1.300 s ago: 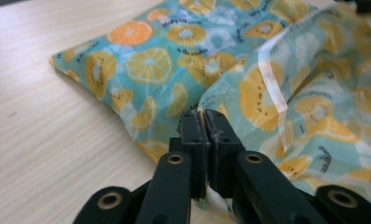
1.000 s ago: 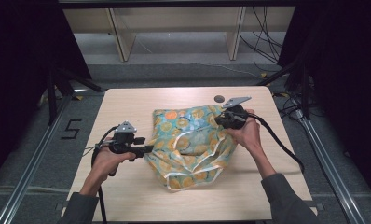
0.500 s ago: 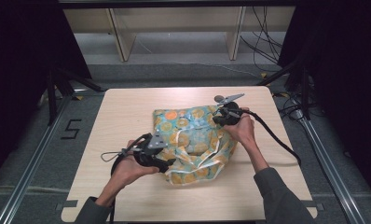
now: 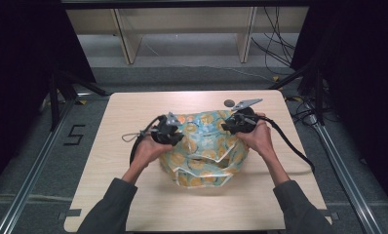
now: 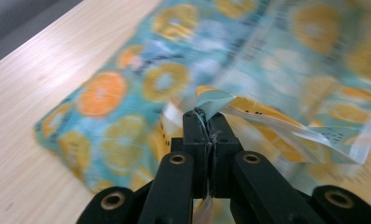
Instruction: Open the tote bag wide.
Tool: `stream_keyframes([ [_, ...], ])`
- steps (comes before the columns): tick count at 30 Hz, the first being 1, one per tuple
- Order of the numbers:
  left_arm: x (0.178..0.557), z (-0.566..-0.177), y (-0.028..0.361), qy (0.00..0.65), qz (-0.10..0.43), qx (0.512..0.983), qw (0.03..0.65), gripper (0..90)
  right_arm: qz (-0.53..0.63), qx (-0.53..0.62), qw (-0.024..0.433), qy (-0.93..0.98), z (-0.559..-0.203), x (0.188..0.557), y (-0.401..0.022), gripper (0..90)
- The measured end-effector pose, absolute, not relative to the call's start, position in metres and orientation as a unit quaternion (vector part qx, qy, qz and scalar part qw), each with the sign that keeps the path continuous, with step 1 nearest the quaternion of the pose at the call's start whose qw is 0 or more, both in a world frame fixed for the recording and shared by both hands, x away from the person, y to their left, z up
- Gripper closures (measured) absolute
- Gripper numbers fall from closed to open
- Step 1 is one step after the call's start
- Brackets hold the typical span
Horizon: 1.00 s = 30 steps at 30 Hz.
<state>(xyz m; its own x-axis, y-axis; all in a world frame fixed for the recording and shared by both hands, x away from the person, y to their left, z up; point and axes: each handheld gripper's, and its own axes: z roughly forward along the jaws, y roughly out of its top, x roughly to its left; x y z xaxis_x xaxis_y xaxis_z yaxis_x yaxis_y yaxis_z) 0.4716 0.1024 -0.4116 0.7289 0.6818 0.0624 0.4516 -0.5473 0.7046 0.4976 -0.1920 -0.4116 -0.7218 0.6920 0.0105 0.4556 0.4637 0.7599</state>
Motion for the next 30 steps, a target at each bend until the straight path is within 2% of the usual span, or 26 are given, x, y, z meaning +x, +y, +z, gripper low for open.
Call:
stream_keyframes([
  [1,0.472,-0.412,0.102,0.328,0.167,0.864,0.345,87.5,0.39,0.341,0.152,0.842,-0.412,0.498,-0.192,69.6],
  [2,0.49,-0.409,0.112,0.36,0.138,0.851,0.356,87.5,0.414,0.333,0.147,0.834,-0.399,0.484,-0.2,64.4],
  [10,0.527,-0.417,0.132,0.432,0.132,0.831,0.325,87.5,0.424,0.268,0.119,0.857,-0.385,0.437,-0.196,50.9],
  [12,0.531,-0.422,0.136,0.443,0.129,0.829,0.317,87.8,0.414,0.246,0.121,0.868,-0.393,0.428,-0.179,42.4],
  [14,0.532,-0.423,0.136,0.442,0.127,0.83,0.315,87.8,0.404,0.245,0.121,0.873,-0.395,0.427,-0.175,41.1],
  [16,0.532,-0.425,0.138,0.445,0.129,0.828,0.315,87.8,0.376,0.235,0.127,0.887,-0.409,0.43,-0.165,35.2],
  [17,0.532,-0.425,0.139,0.445,0.127,0.829,0.314,87.8,0.343,0.244,0.147,0.895,-0.418,0.433,-0.16,36.0],
  [18,0.533,-0.425,0.141,0.444,0.127,0.83,0.313,87.8,0.343,0.244,0.147,0.895,-0.418,0.433,-0.16,36.0],
  [19,0.533,-0.425,0.142,0.443,0.125,0.831,0.311,87.6,0.306,0.247,0.161,0.905,-0.425,0.436,-0.157,47.1],
  [20,0.532,-0.427,0.143,0.444,0.128,0.83,0.313,87.6,0.306,0.247,0.161,0.905,-0.425,0.436,-0.157,47.1],
  [21,0.531,-0.428,0.144,0.441,0.124,0.833,0.309,86.1,0.268,0.232,0.183,0.917,-0.431,0.446,-0.157,71.6],
  [23,0.523,-0.428,0.145,0.425,0.124,0.846,0.297,78.3,0.258,0.226,0.189,0.92,-0.434,0.456,-0.158,84.0],
  [25,0.518,-0.426,0.144,0.414,0.125,0.854,0.289,67.6,0.262,0.232,0.187,0.918,-0.434,0.462,-0.159,87.5],
  [26,0.508,-0.418,0.142,0.396,0.138,0.865,0.277,67.6,0.266,0.241,0.187,0.914,-0.433,0.47,-0.161,90.0],
  [28,0.496,-0.406,0.138,0.385,0.147,0.865,0.287,55.8,0.279,0.262,0.183,0.905,-0.432,0.486,-0.166,90.0],
  [29,0.488,-0.398,0.135,0.382,0.147,0.863,0.297,45.7,0.278,0.272,0.185,0.902,-0.432,0.496,-0.167,90.0],
  [30,0.483,-0.392,0.133,0.376,0.15,0.863,0.303,45.7,0.278,0.272,0.185,0.902,-0.432,0.496,-0.167,90.0],
])
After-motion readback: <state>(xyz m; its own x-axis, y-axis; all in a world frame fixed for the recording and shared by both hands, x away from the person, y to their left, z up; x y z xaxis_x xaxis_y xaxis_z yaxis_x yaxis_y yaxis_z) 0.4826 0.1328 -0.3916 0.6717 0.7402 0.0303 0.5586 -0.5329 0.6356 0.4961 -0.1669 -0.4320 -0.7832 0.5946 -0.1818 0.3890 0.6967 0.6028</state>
